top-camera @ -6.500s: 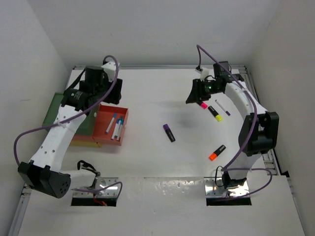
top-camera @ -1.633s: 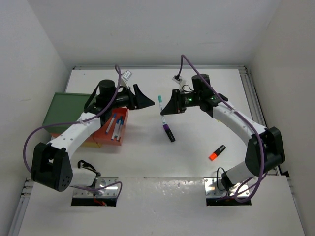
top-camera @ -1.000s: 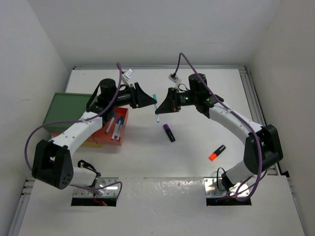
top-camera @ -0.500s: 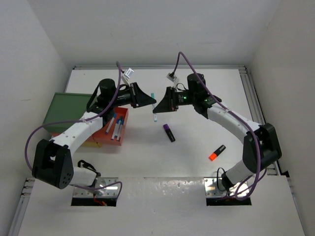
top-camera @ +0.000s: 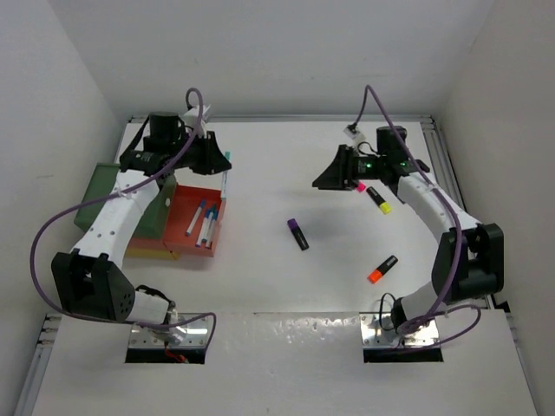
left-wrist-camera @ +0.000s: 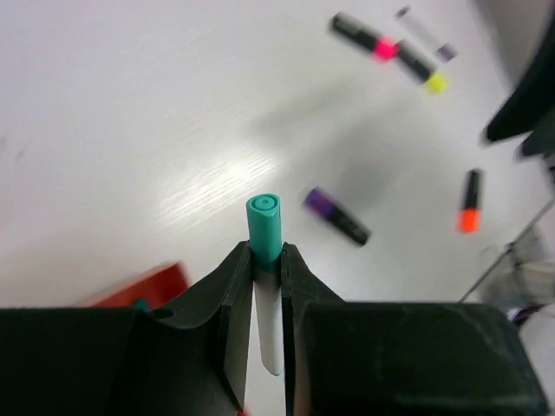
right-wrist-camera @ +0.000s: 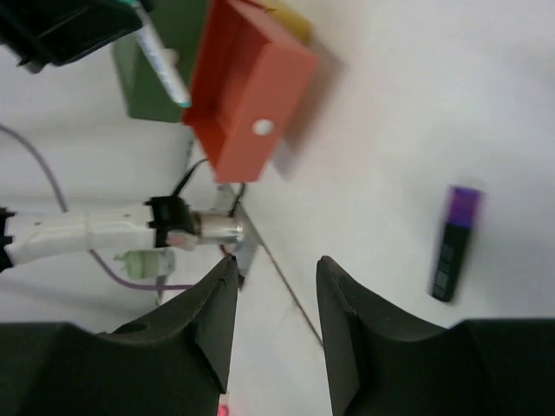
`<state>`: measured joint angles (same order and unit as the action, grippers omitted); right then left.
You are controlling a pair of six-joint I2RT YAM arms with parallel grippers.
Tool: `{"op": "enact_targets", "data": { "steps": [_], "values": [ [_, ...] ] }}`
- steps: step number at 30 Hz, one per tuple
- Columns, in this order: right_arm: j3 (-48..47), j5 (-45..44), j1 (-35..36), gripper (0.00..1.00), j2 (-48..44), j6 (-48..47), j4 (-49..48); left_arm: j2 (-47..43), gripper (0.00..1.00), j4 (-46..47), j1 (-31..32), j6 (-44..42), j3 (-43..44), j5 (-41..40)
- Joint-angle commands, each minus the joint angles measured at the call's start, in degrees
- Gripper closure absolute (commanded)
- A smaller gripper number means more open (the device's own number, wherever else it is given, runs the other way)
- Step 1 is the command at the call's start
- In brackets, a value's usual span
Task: Sort the stationery into containers
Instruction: Place the pen in the drawer.
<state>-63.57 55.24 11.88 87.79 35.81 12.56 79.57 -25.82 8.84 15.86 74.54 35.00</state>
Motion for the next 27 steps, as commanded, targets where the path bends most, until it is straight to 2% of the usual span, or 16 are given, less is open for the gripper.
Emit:
{"op": "enact_targets", "data": {
  "steps": [1, 5, 11, 21, 24, 26, 27],
  "values": [
    [-1.91, -2.06, -4.75, 0.59, -2.36, -9.70, 11.16, 0.06, 1.00, -20.57, -1.54, -17.33, 2.10, -12.49],
    [-1.29, -6.63, -9.41, 0.60, -2.01, -14.79, 15.03, -1.43, 1.00, -25.32, -2.60, -19.64, 1.31, -18.46],
    [-1.56, -14.28, -15.83, 0.62, -0.86, -19.90, 18.64, -0.47, 1.00, -26.38, -2.78, -18.06, 0.17, -26.46],
    [-1.56, -20.43, -19.61, 0.62, 0.63, -26.04, 20.67, 3.57, 1.00, -24.80, -2.78, -13.04, -0.10, -27.89],
    [-1.82, -26.84, -19.79, 0.63, 1.07, -29.90, 20.23, 4.19, 0.87, -25.24, -2.78, -13.39, 0.51, -27.88],
    [-3.22, -30.35, -20.31, 0.65, 2.29, -32.55, 20.31, 4.19, 0.73, -25.59, -2.78, -14.01, 1.22, -27.80],
    [-4.18, -31.15, -20.49, 0.70, 3.08, -35.34, 20.84, 4.10, 0.64, -26.11, -2.78, -14.19, 1.74, -27.97]
  ]
}}
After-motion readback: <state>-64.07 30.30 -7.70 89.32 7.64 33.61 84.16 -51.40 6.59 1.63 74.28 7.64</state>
